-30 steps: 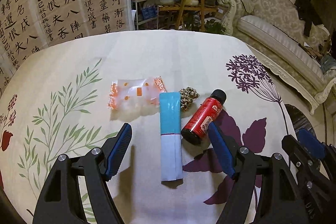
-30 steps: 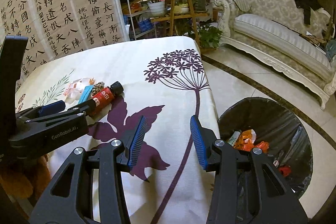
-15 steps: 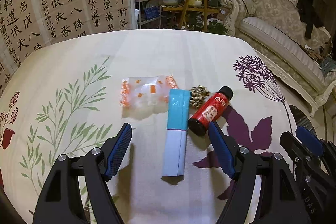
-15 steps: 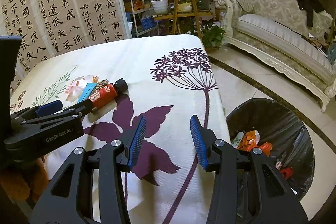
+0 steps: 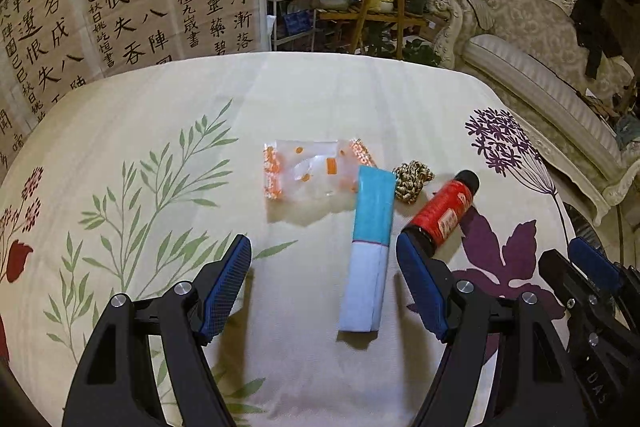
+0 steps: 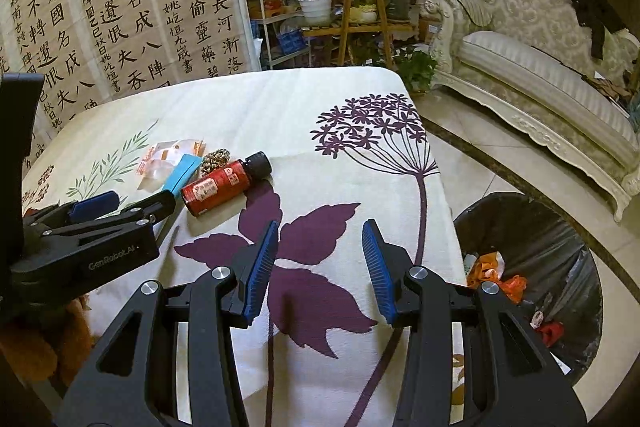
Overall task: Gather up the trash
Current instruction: 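Grasp the blue-white tube with the left gripper and lift it, then grasp the red bottle upright with the right gripper while the left gripper holds the tube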
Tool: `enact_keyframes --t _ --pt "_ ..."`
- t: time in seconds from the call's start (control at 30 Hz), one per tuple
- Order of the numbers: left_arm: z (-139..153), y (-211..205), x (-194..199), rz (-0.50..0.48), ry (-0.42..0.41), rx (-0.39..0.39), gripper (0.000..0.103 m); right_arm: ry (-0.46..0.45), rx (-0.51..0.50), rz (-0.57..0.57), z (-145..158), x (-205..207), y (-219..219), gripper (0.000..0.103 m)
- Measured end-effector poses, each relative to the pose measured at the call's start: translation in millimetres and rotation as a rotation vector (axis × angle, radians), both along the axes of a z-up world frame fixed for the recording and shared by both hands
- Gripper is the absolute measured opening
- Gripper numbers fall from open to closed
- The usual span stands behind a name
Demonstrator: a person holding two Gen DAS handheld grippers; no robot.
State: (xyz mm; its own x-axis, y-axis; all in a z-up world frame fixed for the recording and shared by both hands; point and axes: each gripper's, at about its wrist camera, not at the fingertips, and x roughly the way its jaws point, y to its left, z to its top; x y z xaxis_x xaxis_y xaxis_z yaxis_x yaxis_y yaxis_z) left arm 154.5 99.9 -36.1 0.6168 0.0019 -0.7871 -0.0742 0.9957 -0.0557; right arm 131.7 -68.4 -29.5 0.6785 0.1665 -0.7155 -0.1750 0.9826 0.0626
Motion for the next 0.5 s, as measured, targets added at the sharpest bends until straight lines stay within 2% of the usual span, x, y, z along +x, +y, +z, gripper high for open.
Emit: enact_keyframes --t 0.1,0.2,0.33,0.5 --pt "-3.3 0.1 4.6 -0.022 0.011 0.001 0.067 0.0 0.0 0.002 1.0 1.5 3.0 0.043" --pt "-4.9 -0.9 6.3 -0.04 0.013 0.004 0.052 -0.001 0.002 0.007 2.0 3.2 6.7 0.043" --pt "-5.0 -4.4 3.1 -0.075 0.001 0.029 0.02 0.003 0.014 0.016 3.9 7.8 14.1 0.043" --pt "-2.7 0.9 -5.6 -0.076 -0.013 0.009 0.018 0.013 0.038 0.03 4.5 15.2 29.2 0.043"
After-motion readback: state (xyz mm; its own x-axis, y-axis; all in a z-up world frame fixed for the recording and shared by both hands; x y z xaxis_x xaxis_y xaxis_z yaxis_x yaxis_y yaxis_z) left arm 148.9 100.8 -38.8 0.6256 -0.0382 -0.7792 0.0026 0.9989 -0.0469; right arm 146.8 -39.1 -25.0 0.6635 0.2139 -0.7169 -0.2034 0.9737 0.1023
